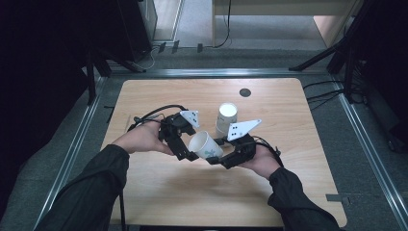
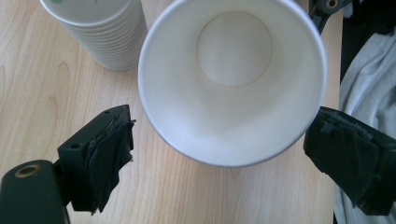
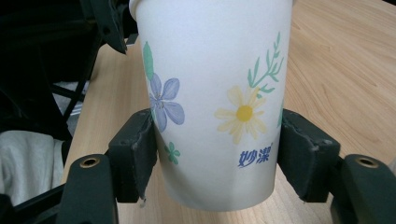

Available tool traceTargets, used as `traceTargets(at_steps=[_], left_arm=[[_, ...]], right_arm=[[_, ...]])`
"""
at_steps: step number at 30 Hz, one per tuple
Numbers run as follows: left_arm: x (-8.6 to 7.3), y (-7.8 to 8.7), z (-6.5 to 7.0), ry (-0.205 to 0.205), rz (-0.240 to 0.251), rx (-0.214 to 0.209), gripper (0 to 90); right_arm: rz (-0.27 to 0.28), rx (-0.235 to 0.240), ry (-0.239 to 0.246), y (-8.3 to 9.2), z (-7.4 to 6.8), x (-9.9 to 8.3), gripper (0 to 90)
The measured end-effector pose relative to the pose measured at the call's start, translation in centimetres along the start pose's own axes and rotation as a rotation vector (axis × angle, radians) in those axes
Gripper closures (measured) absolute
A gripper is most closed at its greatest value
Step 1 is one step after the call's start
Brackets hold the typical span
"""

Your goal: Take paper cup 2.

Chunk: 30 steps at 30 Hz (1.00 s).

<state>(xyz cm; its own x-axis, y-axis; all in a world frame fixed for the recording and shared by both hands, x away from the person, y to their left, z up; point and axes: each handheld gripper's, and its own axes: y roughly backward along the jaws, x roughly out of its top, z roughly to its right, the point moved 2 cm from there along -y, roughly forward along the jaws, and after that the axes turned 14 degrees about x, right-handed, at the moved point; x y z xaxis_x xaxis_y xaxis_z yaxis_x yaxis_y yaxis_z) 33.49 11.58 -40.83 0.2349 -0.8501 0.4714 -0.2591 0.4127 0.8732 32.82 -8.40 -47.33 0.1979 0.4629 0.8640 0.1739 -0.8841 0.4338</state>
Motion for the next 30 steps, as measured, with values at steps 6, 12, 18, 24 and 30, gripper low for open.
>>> traceTargets(at_steps=[6, 12, 18, 24, 30], left_arm=[[-1.5, -0.2, -0.1, 0.062, 0.067, -0.004, 8.6], [-2.8, -0.4, -0.2, 0.160, 0.166, -0.019, 8.6], [-3.3, -0.5, -0.1, 0.207, 0.219, -0.023, 8.6], [-4.0, -0.9, 0.2, 0.252, 0.275, -0.023, 8.7], [-4.5, -1.6, 0.6, 0.274, 0.297, -0.022, 8.7]], right_arm=[[0.001, -0.001, 0.000, 0.2, -0.1, 0.0, 33.8], [0.006, 0.002, -0.008, 0.4, -0.1, -0.1, 33.8], [0.012, 0.003, -0.008, 0.6, -0.1, -0.1, 33.8], [0.019, 0.002, -0.010, 0.8, 0.0, -0.1, 33.8], [0.024, 0.005, -0.012, 0.8, 0.0, -0.1, 33.8]])
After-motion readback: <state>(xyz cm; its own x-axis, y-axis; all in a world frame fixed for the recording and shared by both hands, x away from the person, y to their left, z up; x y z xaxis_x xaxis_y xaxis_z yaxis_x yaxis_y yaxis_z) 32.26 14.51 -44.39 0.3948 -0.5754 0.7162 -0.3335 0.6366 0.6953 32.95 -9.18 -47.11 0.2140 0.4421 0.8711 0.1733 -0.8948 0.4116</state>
